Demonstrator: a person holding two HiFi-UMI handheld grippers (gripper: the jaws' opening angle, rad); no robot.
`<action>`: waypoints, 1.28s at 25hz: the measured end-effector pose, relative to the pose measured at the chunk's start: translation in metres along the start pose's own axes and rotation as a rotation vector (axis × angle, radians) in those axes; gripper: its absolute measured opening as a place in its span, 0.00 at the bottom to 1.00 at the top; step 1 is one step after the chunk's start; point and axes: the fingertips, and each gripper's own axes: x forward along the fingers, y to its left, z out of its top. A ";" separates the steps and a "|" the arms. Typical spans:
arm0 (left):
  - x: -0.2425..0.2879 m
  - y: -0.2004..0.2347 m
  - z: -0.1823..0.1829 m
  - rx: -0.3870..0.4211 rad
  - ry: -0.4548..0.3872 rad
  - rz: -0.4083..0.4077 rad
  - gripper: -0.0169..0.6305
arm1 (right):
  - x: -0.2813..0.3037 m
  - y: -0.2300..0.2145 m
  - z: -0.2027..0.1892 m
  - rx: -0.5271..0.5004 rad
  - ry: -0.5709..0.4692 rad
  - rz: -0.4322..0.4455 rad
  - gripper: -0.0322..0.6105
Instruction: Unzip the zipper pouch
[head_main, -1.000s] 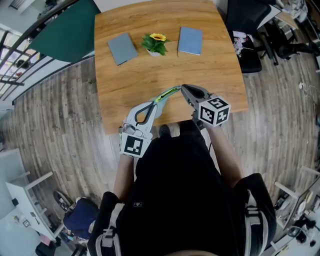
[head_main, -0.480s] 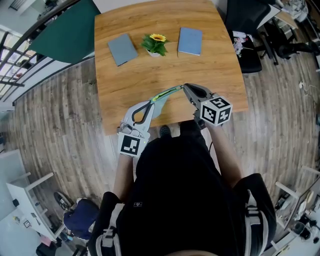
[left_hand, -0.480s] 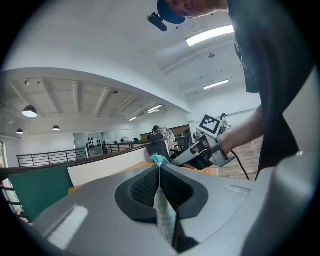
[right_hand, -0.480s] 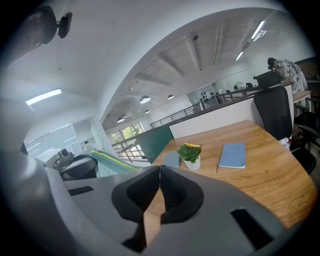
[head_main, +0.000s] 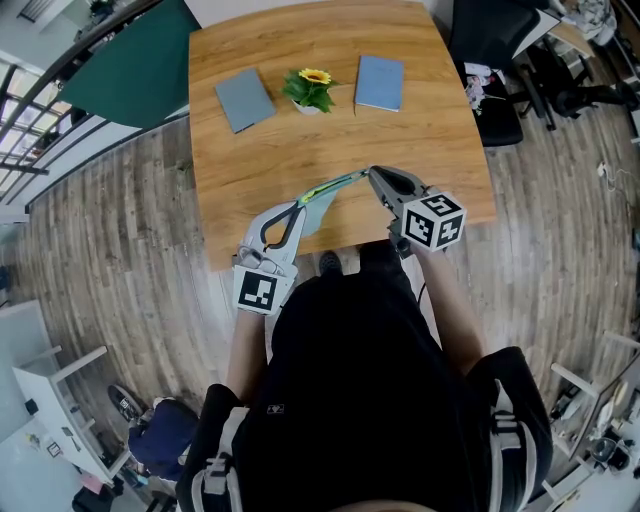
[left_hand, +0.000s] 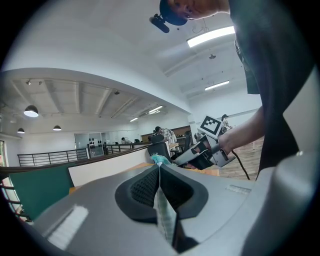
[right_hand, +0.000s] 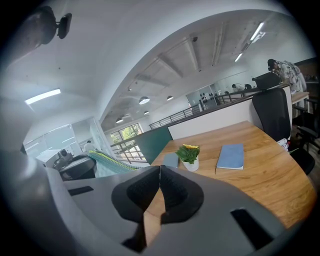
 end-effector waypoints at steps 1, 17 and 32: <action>0.000 0.000 0.000 -0.001 -0.002 -0.001 0.04 | 0.000 0.000 0.000 0.000 0.000 -0.002 0.06; 0.002 0.002 0.002 -0.015 -0.013 -0.006 0.04 | 0.000 -0.004 0.000 -0.020 -0.003 -0.019 0.06; 0.004 -0.006 -0.003 -0.036 -0.006 -0.020 0.04 | 0.003 -0.007 0.002 -0.034 -0.018 -0.017 0.07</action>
